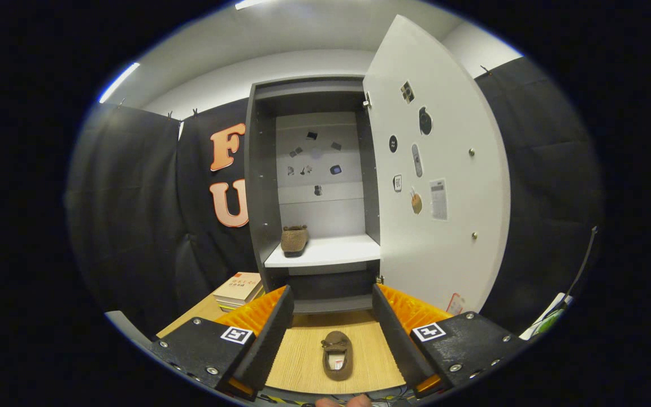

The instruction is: Open the shoe cabinet door, grab the shoes and put them into the shoe cabinet, then close the shoe cabinet door.

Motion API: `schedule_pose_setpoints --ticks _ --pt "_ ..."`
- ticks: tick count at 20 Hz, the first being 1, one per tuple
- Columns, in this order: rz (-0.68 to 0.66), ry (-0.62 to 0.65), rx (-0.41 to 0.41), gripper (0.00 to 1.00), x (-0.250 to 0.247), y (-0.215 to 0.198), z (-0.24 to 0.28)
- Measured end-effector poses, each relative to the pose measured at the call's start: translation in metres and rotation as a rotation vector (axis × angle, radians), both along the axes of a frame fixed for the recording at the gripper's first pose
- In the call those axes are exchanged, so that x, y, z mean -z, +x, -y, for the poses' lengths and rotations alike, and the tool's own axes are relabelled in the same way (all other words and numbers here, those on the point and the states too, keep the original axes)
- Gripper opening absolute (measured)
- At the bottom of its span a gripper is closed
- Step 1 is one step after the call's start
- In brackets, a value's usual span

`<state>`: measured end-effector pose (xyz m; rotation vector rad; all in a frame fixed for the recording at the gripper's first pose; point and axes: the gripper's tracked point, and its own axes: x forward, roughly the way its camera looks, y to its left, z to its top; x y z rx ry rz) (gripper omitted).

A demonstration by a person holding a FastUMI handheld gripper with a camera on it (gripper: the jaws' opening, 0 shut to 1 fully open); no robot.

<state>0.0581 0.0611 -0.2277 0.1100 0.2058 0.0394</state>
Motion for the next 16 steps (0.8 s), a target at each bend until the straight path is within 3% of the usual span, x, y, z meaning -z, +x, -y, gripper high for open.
schedule_pose_setpoints --ticks 8,16 --pt "-0.063 0.004 -0.031 0.88 0.098 0.031 -0.029" --pt "-0.223 0.067 -0.038 0.87 0.218 0.067 -0.052"
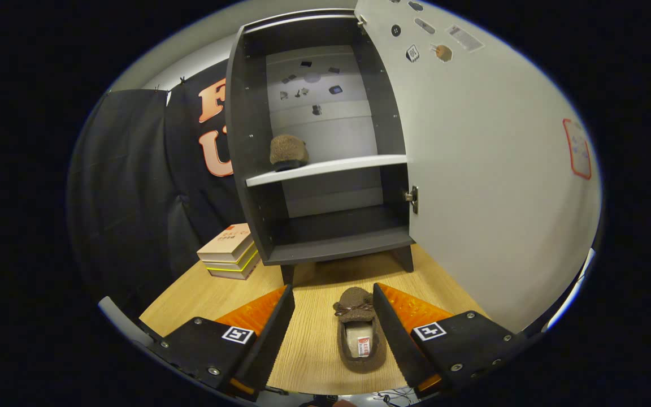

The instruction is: Open the shoe cabinet door, grab the shoes and put them into the shoe cabinet, then close the shoe cabinet door.

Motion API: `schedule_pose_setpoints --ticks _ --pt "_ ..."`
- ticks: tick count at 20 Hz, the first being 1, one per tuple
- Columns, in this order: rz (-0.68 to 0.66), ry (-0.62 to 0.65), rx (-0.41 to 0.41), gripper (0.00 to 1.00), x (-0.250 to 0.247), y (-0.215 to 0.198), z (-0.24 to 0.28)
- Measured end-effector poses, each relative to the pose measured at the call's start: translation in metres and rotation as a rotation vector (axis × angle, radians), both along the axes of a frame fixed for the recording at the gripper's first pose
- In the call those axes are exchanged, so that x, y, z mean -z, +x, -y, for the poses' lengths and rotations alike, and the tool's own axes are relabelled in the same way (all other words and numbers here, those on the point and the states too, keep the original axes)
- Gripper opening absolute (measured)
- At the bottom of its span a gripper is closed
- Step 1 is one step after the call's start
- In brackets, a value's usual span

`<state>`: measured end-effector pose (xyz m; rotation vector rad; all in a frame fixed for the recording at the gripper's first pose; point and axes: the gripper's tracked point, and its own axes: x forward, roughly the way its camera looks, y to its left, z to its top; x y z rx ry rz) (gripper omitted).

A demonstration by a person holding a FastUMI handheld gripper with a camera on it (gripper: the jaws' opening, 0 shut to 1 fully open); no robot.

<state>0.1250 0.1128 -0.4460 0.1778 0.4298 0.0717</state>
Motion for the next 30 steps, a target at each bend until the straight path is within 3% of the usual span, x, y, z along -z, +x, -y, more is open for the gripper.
schedule_pose_setpoints --ticks 5,11,13,15,19,20,24,30 --pt "-0.109 0.023 -0.004 0.85 0.071 0.017 -0.012" --pt "-0.264 0.027 -0.053 0.74 0.149 0.025 -0.032" --pt "-0.279 0.026 -0.062 0.69 0.157 0.035 -0.034" --pt "-0.292 -0.005 -0.068 0.56 0.168 0.045 -0.034" --pt "-0.296 -0.008 -0.029 0.26 0.177 0.068 -0.03" --pt "-0.322 0.007 -0.035 0.14 0.182 0.065 -0.034" --pt "-0.34 0.013 -0.038 0.05 0.182 0.068 -0.035" --pt "-0.349 0.006 -0.046 0.03 0.135 0.074 -0.027"
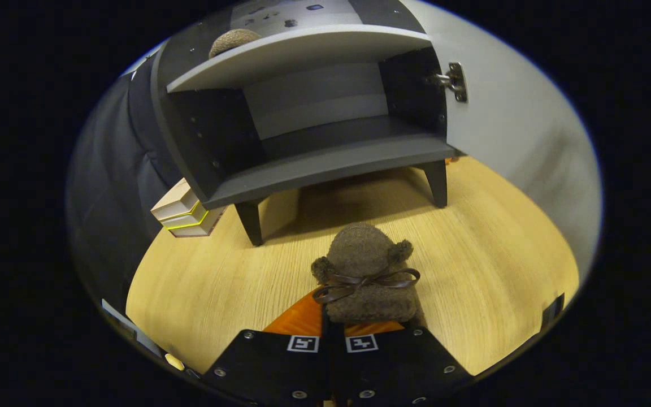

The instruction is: Open the shoe cabinet door, grab the shoes and put them into the shoe cabinet, then close the shoe cabinet door.

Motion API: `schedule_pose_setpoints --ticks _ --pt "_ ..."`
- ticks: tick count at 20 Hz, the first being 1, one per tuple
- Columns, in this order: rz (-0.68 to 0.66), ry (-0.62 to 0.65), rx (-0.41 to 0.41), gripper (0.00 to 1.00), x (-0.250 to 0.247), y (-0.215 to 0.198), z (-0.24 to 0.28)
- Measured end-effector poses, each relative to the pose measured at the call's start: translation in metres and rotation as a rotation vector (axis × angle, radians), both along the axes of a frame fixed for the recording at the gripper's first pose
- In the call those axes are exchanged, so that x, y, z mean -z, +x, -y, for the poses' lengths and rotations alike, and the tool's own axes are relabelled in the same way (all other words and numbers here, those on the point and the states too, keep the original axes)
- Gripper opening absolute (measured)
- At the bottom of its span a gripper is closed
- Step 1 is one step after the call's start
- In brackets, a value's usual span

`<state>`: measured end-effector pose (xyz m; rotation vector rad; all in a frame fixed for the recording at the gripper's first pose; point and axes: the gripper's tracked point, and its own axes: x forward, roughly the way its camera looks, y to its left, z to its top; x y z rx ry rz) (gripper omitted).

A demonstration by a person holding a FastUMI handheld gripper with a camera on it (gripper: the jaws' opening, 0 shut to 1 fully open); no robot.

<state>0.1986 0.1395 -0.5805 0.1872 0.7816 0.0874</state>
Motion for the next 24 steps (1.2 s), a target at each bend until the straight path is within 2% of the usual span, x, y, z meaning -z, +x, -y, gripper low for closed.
schedule_pose_setpoints --ticks 4,15,18,24 --pt "0.074 -0.027 -0.037 0.03 -0.067 0.015 0.008" --pt "0.319 -0.019 -0.001 0.03 -0.244 0.09 0.03" --pt "0.346 -0.061 0.006 0.03 -0.268 0.128 0.038" --pt "0.32 -0.112 -0.009 0.03 -0.275 0.198 0.039"
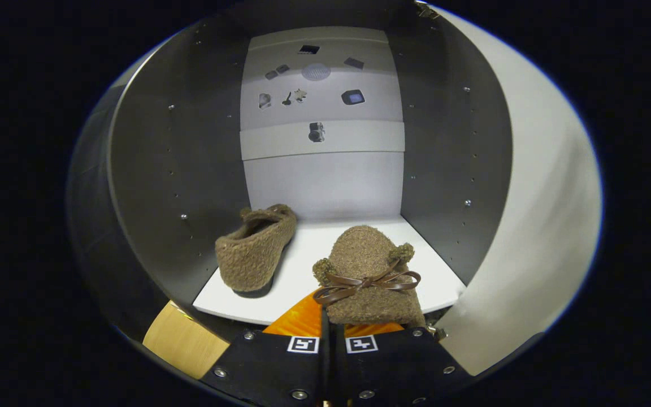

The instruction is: Open the shoe cabinet door, grab the shoes and put them into the shoe cabinet, then close the shoe cabinet door.

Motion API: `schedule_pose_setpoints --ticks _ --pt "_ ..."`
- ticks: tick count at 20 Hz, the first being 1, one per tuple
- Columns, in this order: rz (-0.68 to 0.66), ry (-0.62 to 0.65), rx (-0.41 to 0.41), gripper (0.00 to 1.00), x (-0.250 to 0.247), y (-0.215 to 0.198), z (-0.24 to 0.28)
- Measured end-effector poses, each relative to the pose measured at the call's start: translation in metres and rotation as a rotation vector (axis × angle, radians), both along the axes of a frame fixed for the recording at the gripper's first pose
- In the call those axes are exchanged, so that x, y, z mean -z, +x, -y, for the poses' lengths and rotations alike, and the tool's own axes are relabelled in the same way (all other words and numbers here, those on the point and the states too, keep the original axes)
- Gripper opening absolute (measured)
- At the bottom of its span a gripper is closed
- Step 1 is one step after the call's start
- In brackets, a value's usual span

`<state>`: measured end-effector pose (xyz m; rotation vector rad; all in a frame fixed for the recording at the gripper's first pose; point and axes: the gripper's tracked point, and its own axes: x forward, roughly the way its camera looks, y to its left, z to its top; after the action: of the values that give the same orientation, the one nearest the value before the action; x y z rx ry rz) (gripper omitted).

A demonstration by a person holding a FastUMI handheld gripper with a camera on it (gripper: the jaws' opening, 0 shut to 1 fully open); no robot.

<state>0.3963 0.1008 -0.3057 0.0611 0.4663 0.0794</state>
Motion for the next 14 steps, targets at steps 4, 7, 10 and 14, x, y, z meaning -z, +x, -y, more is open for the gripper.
schedule_pose_setpoints --ticks 4,7,10,14 --pt "-0.013 -0.047 -0.022 0.03 -0.001 0.042 -0.005" --pt "-0.029 -0.052 -0.019 0.03 0.003 0.074 -0.01" --pt "-0.039 -0.049 -0.027 0.03 0.008 0.105 -0.017" --pt "-0.048 -0.063 -0.045 0.03 0.017 0.135 -0.025"
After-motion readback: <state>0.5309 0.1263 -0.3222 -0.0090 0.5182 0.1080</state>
